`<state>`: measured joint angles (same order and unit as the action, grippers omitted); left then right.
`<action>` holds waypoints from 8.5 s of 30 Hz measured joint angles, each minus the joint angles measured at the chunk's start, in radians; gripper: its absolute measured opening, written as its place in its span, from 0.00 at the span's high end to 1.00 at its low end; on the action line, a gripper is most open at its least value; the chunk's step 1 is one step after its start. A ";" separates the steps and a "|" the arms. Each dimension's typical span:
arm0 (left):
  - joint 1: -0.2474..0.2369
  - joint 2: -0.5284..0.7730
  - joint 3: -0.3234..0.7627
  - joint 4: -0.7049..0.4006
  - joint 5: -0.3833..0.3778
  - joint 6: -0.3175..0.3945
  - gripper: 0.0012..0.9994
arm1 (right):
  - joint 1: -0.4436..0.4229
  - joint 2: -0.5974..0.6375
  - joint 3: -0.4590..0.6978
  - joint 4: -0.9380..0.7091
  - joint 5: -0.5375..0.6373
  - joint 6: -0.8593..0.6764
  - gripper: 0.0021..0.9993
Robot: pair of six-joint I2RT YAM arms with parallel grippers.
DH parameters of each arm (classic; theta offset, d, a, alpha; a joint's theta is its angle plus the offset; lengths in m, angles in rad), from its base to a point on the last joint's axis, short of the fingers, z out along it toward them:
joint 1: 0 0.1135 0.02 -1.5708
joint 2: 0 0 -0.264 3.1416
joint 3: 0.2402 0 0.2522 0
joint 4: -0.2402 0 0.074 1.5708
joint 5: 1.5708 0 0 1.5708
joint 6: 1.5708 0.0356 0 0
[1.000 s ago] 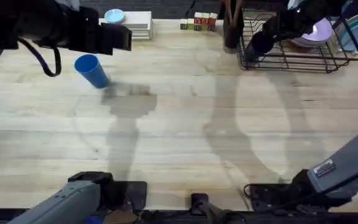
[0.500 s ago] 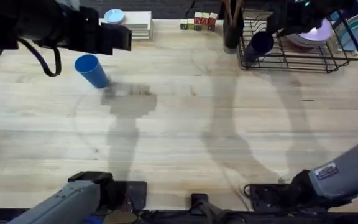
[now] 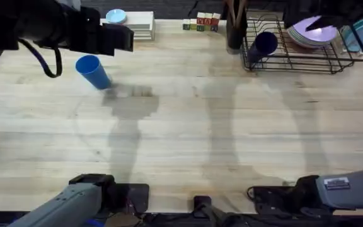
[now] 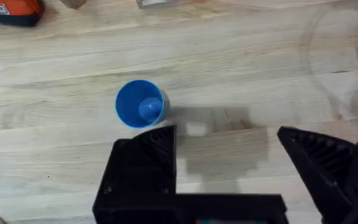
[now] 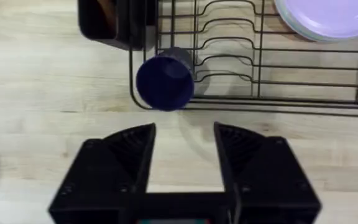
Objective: Pick up the cup on the table and put them onto the rack.
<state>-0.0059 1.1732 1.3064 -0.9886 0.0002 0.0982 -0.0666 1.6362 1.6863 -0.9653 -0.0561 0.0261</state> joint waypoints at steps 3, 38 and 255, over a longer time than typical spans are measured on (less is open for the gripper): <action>0.000 0.000 0.000 0.000 0.000 0.000 0.01 | 0.000 -0.052 0.000 -0.005 0.000 0.001 0.28; 0.243 0.071 0.002 0.039 0.085 0.002 0.01 | 0.000 -0.244 0.000 -0.008 0.000 0.016 0.01; -0.706 0.916 0.617 0.499 0.182 -0.065 0.59 | 0.000 -0.598 0.002 -0.142 0.004 0.027 0.01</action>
<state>-0.7120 2.0889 1.9236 -0.4892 0.1818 0.0330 -0.0666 1.0378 1.6878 -1.1077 -0.0525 0.0528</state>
